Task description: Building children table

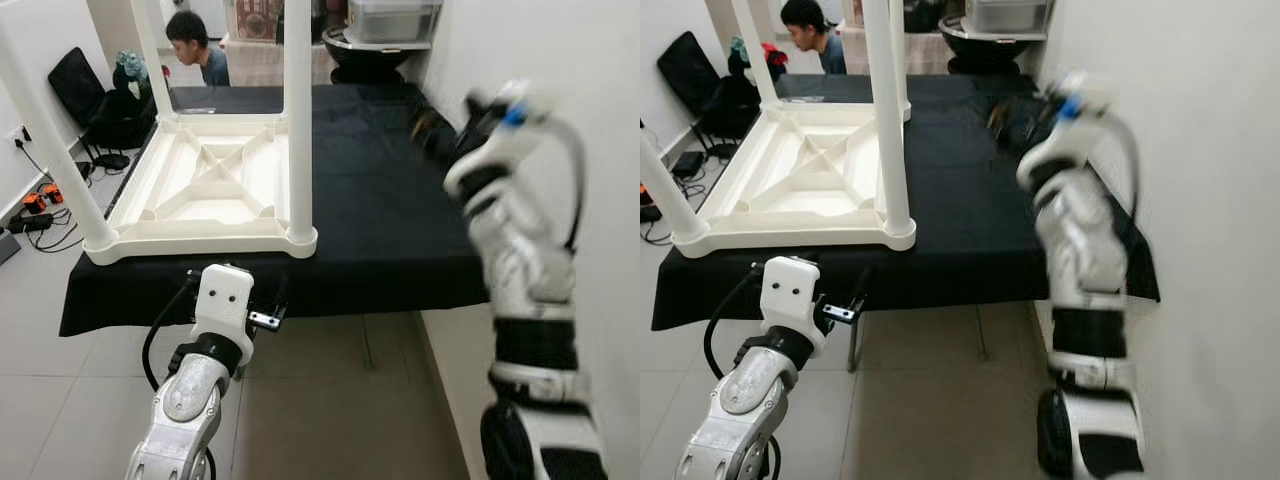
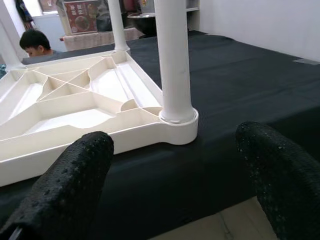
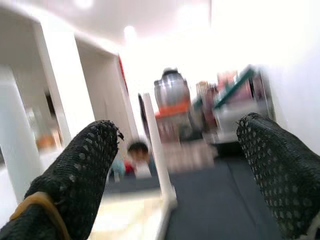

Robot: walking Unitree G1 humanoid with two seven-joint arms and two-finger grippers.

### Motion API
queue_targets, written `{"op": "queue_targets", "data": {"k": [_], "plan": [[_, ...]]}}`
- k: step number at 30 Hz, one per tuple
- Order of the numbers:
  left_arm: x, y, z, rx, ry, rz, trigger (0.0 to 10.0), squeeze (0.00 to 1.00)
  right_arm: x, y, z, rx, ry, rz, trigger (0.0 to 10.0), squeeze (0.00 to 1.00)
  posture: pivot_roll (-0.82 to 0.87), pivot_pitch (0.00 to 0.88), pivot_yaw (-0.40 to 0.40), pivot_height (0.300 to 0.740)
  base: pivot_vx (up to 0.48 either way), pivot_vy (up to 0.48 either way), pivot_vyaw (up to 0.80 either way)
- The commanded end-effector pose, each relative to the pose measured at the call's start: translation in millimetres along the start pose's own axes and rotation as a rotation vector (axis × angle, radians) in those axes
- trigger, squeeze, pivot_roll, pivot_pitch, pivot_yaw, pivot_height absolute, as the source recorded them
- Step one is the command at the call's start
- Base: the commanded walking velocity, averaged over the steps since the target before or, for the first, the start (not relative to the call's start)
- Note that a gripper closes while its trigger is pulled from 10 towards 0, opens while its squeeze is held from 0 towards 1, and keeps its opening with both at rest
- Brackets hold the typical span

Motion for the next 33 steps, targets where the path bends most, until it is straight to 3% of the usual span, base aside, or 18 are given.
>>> {"op": "queue_targets", "data": {"k": [1, 3, 7, 9, 12, 13, 20, 24, 28, 30, 33], "plan": [[-0.3, 7, -2.0, 0.019, 0.003, -0.001, 10.0, 0.00, 0.1, -3, -6.2, -0.021, 0.004, -0.061, 10.0, 0.00, 0.03, 0.072, -0.053, 0.740, 0.000, 0.000, 0.00], [-4.1, 20, -7.4, 0.062, 0.015, -0.014, 10.0, 0.00, -11.1, 4, -17.4, -0.021, 0.047, -0.074, 10.0, 0.00, 0.04, 0.070, -0.059, 0.740, 0.000, 0.000, 0.00], [-8.6, 27, -10.2, 0.085, 0.030, -0.020, 10.0, 0.00, -17.4, 2, -18.4, -0.028, 0.067, -0.043, 10.0, 0.00, 0.04, 0.069, -0.060, 0.740, 0.000, 0.000, 0.00], [-17.9, 43, -14.1, 0.136, 0.060, -0.042, 10.0, 0.00, -29.0, -8, -13.2, -0.041, 0.085, -0.007, 10.0, 0.00, 0.04, 0.056, -0.064, 0.740, 0.000, 0.000, 0.00], [-20.8, 52, -15.0, 0.165, 0.072, -0.052, 10.0, 0.00, -34.4, -13, -9.1, -0.050, 0.098, 0.022, 10.0, 0.00, 0.05, 0.052, -0.067, 0.740, 0.000, 0.000, 0.00], [-23.3, 76, -16.4, 0.238, 0.090, -0.070, 10.0, 0.00, -39.4, -31, 9.2, -0.082, 0.117, 0.033, 10.0, 0.00, 0.05, 0.044, -0.069, 0.740, 0.000, 0.000, 0.00], [-25.9, 110, -15.5, 0.347, 0.117, -0.112, 10.0, 0.00, -31.0, -61, 43.1, -0.164, 0.096, 0.074, 10.0, 0.00, 0.04, 0.024, -0.064, 0.740, 0.000, 0.000, 0.00], [-27.8, 114, -14.8, 0.356, 0.130, -0.106, 10.0, 0.00, -30.9, -64, 46.8, -0.174, 0.093, 0.082, 10.0, 0.00, 0.04, 0.024, -0.064, 0.740, 0.000, 0.000, 0.00], [-33.3, 118, -11.9, 0.369, 0.153, -0.116, 10.0, 0.00, -26.9, -75, 57.4, -0.210, 0.083, 0.147, 10.0, 0.00, 0.05, 0.002, -0.065, 0.740, 0.000, 0.000, -0.60], [-44.5, 122, -8.9, 0.376, 0.199, -0.144, 10.0, 0.00, -20.8, -78, 60.9, -0.224, 0.060, 0.179, 10.0, 0.00, 0.05, 0.002, -0.068, 0.740, 0.000, 0.000, -0.60], [-48.2, 123, -7.9, 0.376, 0.213, -0.154, 10.0, 0.00, -19.4, -79, 61.4, -0.224, 0.055, 0.182, 10.0, 0.00, 0.05, 0.002, -0.068, 0.740, 0.000, 0.000, -0.40]]}}
Point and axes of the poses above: a point about 5 cm out from each wrist's last joint towards the gripper, its own z axis pointing back from the gripper into the wrist, its own y axis along the axis of the wrist's last joint, x = y × z, the point moved 5 cm from there along -z, pointing out of the wrist towards the gripper, and after that the axes turned 7 degrees about z, right-handed, at the moved point
